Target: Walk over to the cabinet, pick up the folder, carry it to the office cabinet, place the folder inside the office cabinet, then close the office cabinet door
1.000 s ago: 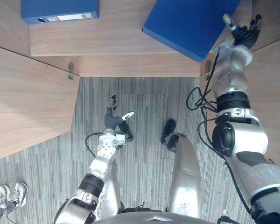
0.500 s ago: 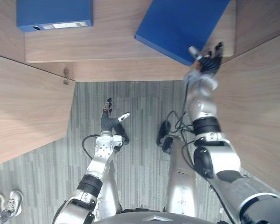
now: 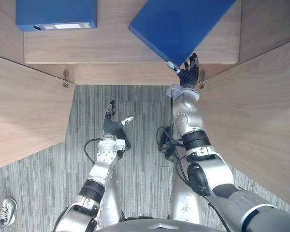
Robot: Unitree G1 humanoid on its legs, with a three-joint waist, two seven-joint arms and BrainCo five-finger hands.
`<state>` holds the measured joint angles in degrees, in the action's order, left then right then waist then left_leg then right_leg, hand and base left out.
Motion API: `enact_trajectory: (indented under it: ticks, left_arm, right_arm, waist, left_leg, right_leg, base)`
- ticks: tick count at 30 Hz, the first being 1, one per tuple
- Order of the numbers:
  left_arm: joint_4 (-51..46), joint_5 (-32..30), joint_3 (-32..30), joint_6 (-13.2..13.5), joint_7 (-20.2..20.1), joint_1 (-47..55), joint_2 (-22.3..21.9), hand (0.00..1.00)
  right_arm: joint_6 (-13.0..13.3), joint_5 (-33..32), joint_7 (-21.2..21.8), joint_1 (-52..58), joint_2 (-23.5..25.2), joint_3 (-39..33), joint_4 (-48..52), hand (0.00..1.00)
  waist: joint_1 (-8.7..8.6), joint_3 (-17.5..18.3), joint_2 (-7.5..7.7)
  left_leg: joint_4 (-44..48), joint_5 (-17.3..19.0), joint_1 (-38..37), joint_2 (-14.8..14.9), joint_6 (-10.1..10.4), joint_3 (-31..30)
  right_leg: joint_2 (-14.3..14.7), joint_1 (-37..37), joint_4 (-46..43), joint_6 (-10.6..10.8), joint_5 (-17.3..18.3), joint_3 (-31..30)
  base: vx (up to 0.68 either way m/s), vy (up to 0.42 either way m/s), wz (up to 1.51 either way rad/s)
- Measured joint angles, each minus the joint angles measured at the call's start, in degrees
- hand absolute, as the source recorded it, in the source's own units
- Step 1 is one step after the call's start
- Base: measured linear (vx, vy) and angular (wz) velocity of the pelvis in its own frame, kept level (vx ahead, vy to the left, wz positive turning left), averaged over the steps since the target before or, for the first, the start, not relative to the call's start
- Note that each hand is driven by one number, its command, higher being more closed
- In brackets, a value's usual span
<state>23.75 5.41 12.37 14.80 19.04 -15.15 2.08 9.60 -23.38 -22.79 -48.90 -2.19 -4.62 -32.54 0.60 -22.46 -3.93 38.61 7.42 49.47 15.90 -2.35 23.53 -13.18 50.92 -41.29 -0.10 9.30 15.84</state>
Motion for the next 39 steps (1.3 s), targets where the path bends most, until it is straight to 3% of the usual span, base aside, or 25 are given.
enact_trajectory:
  ticks: [14, 20, 21, 25, 30, 39]
  left_arm:
    - [-0.14, 0.04, 0.23, 0.02, -2.34, 0.08, 0.02, 0.0]
    - [-0.14, 0.02, 0.16, 0.02, -2.32, 0.02, -0.42, 0.0]
    - [-0.14, 0.01, 0.1, 0.02, -2.24, -0.11, -0.47, 0.0]
    - [-0.11, -0.13, -0.99, 0.02, -1.92, -0.93, -0.46, 0.0]
    - [-0.09, -2.34, -1.38, 0.03, -1.81, -0.9, -0.42, 0.0]
    - [-0.07, -3.46, -2.22, 0.39, -2.02, 0.75, 0.28, 0.0]
  right_arm:
    - [-2.62, -1.86, -1.54, -5.99, -1.38, -1.29, -4.52, 0.0]
    - [-5.4, 7.46, -1.73, -5.79, -1.74, -0.26, -4.16, 0.0]
    - [-6.59, 10.75, -1.8, -5.26, -1.76, 0.08, -3.11, 1.0]
    - [-7.43, 24.74, -1.53, -1.36, -2.03, 4.08, 10.74, 1.0]
    - [-7.38, 37.56, -1.67, 1.44, -1.75, 4.68, 18.33, 1.0]
    - [-8.56, 47.62, -1.78, 10.48, -3.41, 3.82, 18.21, 1.0]
  waist:
    - [0.04, -0.12, -0.3]
    - [-0.02, -0.21, -1.31]
    - [-0.06, -0.2, -1.74]
    - [0.36, -0.4, -2.19]
    - [0.39, -0.39, -2.19]
    - [0.88, -0.38, -2.14]
  left_leg:
    - [-1.87, -1.64, 0.84, -0.32, 0.37, -0.59]
    - [-1.74, -1.83, 0.81, 0.17, 0.28, 0.02]
    - [-1.68, -1.84, 0.81, 0.25, 0.27, 0.15]
    - [-1.28, -2.25, 0.89, 0.91, 0.21, 0.73]
    - [-0.52, -1.83, 0.33, 1.32, 0.22, 0.66]
    - [0.2, -0.82, 0.13, 1.24, 0.32, 0.52]
  right_leg:
    - [-0.55, 0.22, 0.83, -1.11, -0.67, 2.14]
    - [-0.46, 0.32, 0.83, -1.11, -0.8, 2.13]
    - [-0.42, 0.39, 0.86, -1.11, -1.26, 2.03]
    - [0.11, 1.09, 0.7, -1.23, -1.37, 1.37]
    - [0.39, 0.66, 0.13, -1.1, -1.18, 0.98]
    - [0.14, 0.29, -0.26, -0.58, -0.57, 0.9]
  base:
    - [-0.03, -0.048, 0.04]
    - [0.0, -0.037, -0.01]
    - [0.02, -0.03, -0.05]
    - [0.02, -0.038, -0.11]
    - [0.02, -0.046, -0.05]
    - [-0.01, -0.016, 0.01]
